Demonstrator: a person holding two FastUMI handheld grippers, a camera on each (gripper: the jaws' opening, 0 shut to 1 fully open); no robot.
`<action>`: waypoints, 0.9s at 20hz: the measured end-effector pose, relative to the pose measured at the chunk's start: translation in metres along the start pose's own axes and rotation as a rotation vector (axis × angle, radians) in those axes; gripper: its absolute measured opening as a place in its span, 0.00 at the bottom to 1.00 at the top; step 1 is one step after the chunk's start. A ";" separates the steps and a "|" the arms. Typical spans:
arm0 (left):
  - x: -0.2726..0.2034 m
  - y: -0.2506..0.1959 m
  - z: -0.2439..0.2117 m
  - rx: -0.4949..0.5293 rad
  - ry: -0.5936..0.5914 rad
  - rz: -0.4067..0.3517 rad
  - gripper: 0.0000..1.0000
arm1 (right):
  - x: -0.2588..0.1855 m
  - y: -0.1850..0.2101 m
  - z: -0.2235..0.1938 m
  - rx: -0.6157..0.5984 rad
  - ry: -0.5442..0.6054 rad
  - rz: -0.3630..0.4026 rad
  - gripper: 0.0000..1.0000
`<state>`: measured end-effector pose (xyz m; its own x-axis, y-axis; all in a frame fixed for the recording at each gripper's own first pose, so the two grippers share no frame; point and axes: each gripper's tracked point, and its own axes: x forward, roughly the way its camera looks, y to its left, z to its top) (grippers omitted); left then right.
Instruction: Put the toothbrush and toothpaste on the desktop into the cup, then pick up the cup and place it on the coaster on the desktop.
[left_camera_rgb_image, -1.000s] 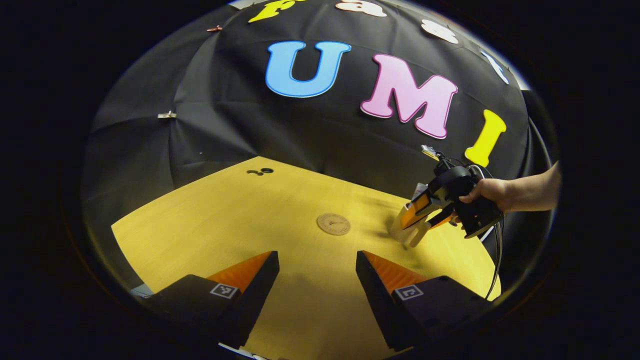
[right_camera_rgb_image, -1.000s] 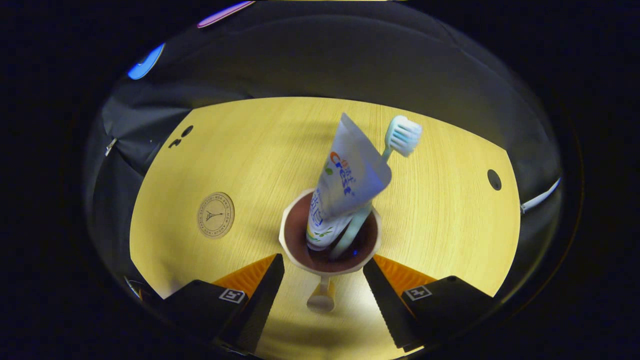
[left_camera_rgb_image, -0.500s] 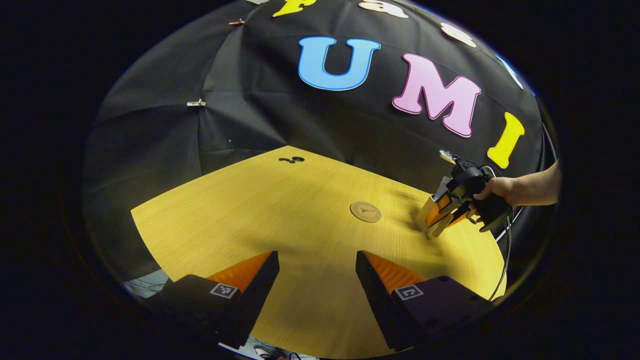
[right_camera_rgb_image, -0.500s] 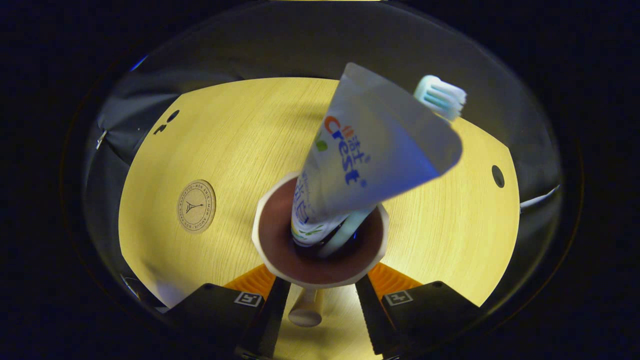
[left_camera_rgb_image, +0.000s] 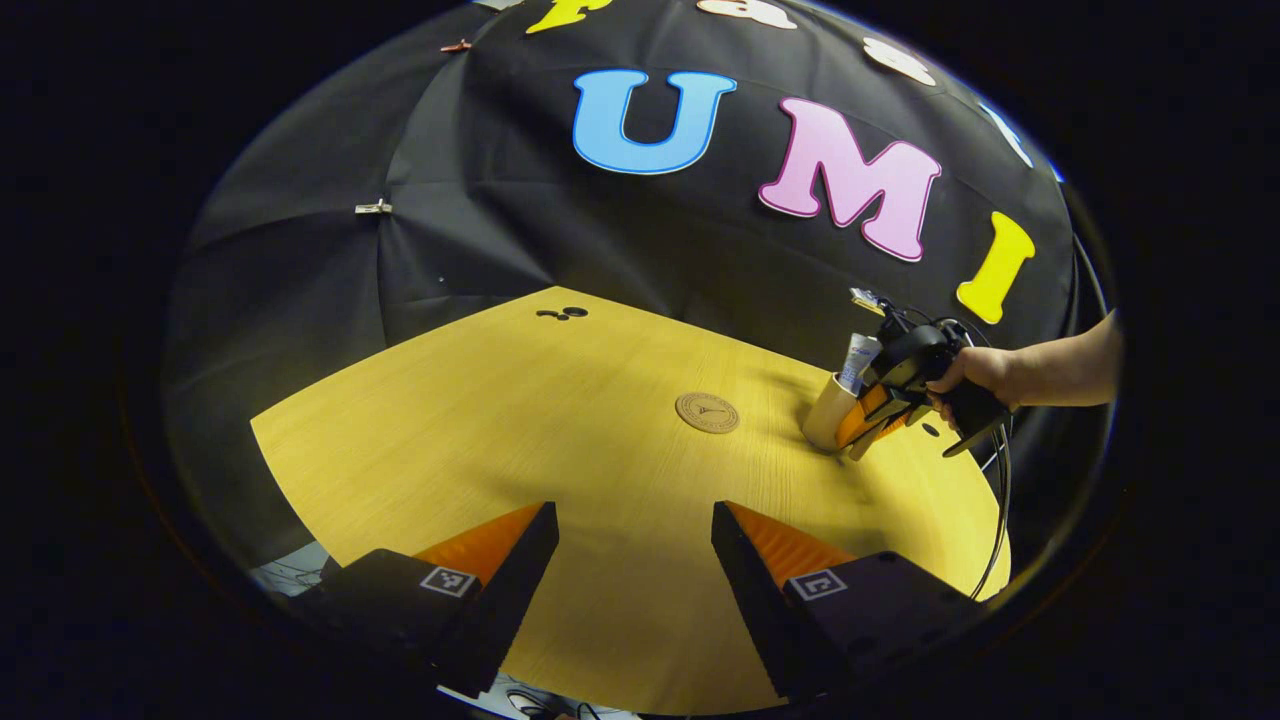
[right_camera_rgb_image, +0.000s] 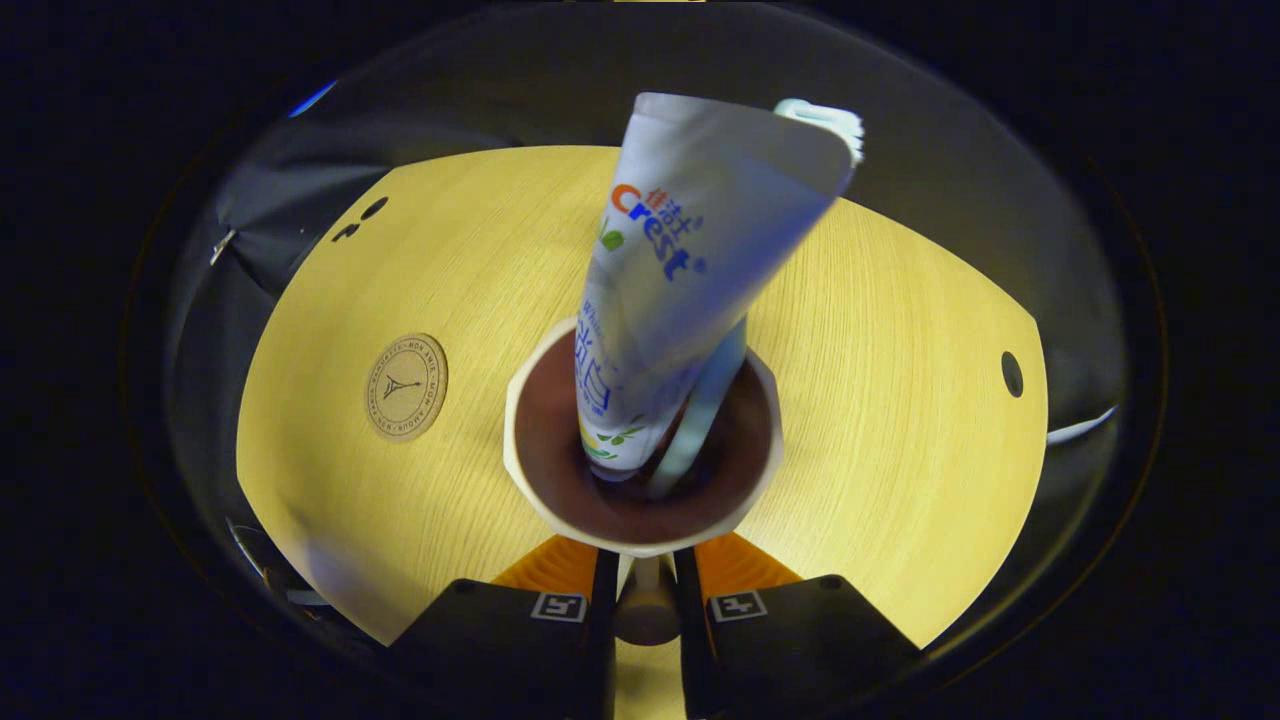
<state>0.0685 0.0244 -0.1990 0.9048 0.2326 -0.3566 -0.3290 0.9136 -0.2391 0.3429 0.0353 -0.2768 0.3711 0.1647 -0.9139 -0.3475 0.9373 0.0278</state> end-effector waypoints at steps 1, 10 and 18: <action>0.000 0.000 -0.003 0.005 0.002 -0.001 0.98 | 0.000 0.001 0.001 -0.019 -0.013 -0.005 0.30; -0.009 -0.001 -0.010 0.007 0.011 -0.020 0.98 | -0.020 0.049 0.021 -0.078 -0.078 0.039 0.29; -0.022 0.017 -0.017 0.000 0.019 0.001 0.98 | -0.021 0.110 0.040 -0.134 -0.081 0.077 0.29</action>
<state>0.0384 0.0291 -0.2101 0.8992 0.2275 -0.3737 -0.3302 0.9132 -0.2388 0.3313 0.1476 -0.2382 0.4049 0.2635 -0.8756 -0.4873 0.8724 0.0372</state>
